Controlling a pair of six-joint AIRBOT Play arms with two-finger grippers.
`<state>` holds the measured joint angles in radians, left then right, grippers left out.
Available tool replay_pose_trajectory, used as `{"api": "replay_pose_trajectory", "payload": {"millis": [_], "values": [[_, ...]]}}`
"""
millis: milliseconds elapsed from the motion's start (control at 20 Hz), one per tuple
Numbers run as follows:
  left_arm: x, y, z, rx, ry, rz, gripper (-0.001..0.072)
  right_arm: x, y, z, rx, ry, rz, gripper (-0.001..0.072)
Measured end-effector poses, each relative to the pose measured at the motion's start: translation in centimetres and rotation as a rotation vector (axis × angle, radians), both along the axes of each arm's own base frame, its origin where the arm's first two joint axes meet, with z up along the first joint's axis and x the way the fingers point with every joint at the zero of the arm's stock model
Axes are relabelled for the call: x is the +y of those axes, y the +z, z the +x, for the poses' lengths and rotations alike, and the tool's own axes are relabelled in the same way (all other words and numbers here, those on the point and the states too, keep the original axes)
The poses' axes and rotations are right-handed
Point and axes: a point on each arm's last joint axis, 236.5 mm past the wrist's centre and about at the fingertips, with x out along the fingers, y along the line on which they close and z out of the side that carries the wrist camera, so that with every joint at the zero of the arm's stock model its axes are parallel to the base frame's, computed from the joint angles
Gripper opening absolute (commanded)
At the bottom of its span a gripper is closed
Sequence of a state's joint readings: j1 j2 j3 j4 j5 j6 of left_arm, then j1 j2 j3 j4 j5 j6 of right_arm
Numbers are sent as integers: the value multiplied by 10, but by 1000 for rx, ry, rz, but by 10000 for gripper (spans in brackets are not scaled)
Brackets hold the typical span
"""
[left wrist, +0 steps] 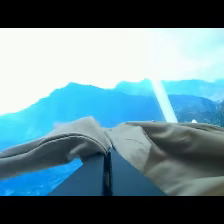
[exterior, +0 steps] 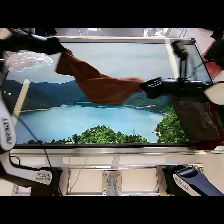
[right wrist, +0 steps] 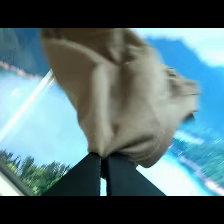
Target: Fold the shirts.
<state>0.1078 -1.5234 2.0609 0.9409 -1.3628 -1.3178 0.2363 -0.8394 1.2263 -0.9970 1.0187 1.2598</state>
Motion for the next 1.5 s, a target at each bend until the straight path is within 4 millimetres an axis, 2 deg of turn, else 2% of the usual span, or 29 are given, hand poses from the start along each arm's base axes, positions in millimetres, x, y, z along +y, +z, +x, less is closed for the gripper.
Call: {"api": "replay_pose_trajectory", "payload": {"millis": [150, 250, 350, 450, 500, 600, 650, 750, 800, 850, 900, 950, 1000, 1050, 1100, 1150, 1250, 1400, 1500], "values": [[37, 65, -56, -116, 79, 71, 11, -27, 76, -35, -198, -66, -16, 14], [46, 97, -89, -186, 117, 113, 11, -42, 113, -52, -300, -105, -19, 14], [45, 113, -112, -230, 123, 147, 10, -55, 129, -54, -357, -149, -46, 14], [52, 108, -115, -220, 146, 194, 10, -73, 129, -38, -376, -224, -113, 13], [59, 94, -109, -185, 162, 223, 10, -84, 122, -23, -361, -271, -154, 12], [71, 48, -90, -66, 174, 264, 10, -95, 95, 12, -294, -327, -230, 13], [75, 16, -78, 16, 166, 278, 11, -95, 72, 32, -233, -333, -262, 14], [77, -55, -54, 187, 136, 298, 12, -85, 10, 72, -81, -317, -311, 17], [75, -91, -43, 266, 115, 303, 24, -79, -29, 89, 8, -301, -333, 79], [71, -129, -31, 341, 91, 307, 142, -71, -71, 106, 105, -282, -348, 283], [66, -164, -20, 402, 71, 307, 424, -65, -112, 120, 190, -268, -368, 453], [62, -194, -11, 448, 57, 307, 627, -61, -146, 129, 256, -256, -384, 459], [58, -221, -4, 485, 49, 310, 650, -58, -173, 138, 306, -251, -393, 459], [57, -239, 3, 499, 48, 311, 650, -56, -194, 144, 345, -245, -406, 458], [56, -251, 11, 497, 55, 310, 649, -56, -207, 150, 363, -245, -418, 457], [59, -256, 18, 484, 67, 308, 647, -57, -211, 156, 360, -248, -431, 457], [73, -247, 32, 431, 139, 288, 639, -67, -202, 167, 333, -264, -471, 456], [108, -203, 34, 357, 266, 246, 636, -101, -165, 176, 281, -330, -512, 456], [137, -174, 20, 329, 342, 228, 579, -133, -146, 172, 288, -393, -510, 455]]}}
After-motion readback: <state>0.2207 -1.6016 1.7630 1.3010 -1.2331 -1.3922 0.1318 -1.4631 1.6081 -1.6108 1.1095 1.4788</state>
